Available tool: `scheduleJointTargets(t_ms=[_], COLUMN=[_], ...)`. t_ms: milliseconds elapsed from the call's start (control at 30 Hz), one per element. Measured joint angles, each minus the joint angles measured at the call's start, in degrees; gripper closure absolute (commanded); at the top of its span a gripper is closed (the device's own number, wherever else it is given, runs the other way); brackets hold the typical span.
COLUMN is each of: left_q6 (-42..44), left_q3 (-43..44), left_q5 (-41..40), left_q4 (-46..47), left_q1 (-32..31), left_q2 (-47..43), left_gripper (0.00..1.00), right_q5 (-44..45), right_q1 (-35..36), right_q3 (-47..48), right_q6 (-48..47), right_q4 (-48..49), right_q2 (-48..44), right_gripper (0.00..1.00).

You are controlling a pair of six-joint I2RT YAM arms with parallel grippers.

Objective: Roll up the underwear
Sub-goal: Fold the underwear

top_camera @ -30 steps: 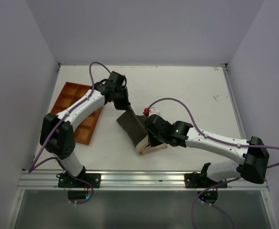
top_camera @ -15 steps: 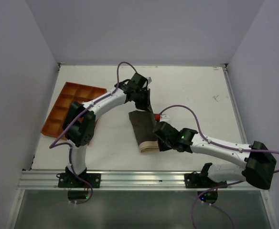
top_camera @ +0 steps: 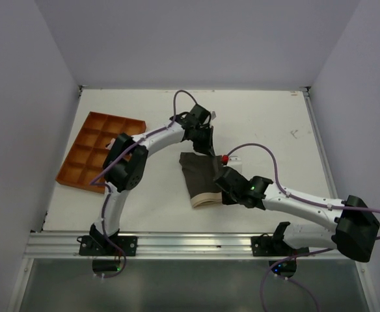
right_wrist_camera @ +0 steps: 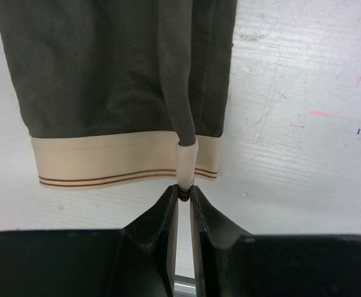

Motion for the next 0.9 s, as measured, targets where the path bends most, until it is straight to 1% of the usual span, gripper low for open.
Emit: scheduleJointTargets(t_ms=[67, 100, 133, 167, 200, 267, 300, 333, 533, 700, 800, 900], left_q6=[0.04, 0.17, 0.44, 0.72, 0.94, 1.42, 1.57, 1.88, 2.71, 3.45, 4.68, 5.4], left_q3=[0.0, 0.0, 0.0, 0.0, 0.0, 0.11, 0.26, 0.42, 1.4, 0.81, -2.99, -9.68], left_q5=[-0.28, -0.35, -0.35, -0.31, -0.28, -0.24, -0.26, -0.31, -1.03, -4.37, -6.12, -6.95], left_q4=[-0.04, -0.02, 0.11, 0.2, 0.28, 0.44, 0.5, 0.59, 0.39, -1.01, -1.03, -0.26], left_q1=[-0.09, -0.11, -0.13, -0.17, -0.2, -0.24, -0.24, -0.24, -0.2, 0.31, 1.09, 1.7], left_q2=[0.72, 1.05, 1.25, 1.38, 1.42, 1.42, 1.42, 1.42, 0.22, -5.16, -10.99, -16.96], left_gripper=[0.96, 0.9, 0.82, 0.73, 0.6, 0.49, 0.4, 0.38, 0.38, 0.4, 0.4, 0.42], right_q5=[0.85, 1.16, 1.38, 1.68, 1.88, 2.16, 2.19, 2.27, 3.61, 3.34, 1.73, -0.7], right_q1=[-0.5, -0.76, -1.01, -1.22, -1.33, -1.51, -1.53, -1.6, -1.97, -4.42, -6.25, -7.5], right_q3=[0.0, 0.0, 0.0, 0.0, 0.0, 0.07, 0.09, 0.11, 1.03, 4.5, 4.7, 4.48], right_q6=[0.28, 0.35, 0.42, 0.61, 0.72, 1.03, 1.25, 1.46, 1.68, 0.48, -0.48, -0.96], right_q4=[-0.2, -0.33, -0.44, -0.55, -0.72, -1.36, -1.86, -2.49, -4.79, -4.22, -2.62, -0.52], right_q2=[0.04, 0.09, 0.17, 0.33, 0.44, 0.68, 0.85, 0.96, 1.05, 4.31, 5.27, 5.25], right_gripper=[0.79, 0.78, 0.73, 0.72, 0.71, 0.71, 0.71, 0.71, 0.73, 0.75, 0.76, 0.79])
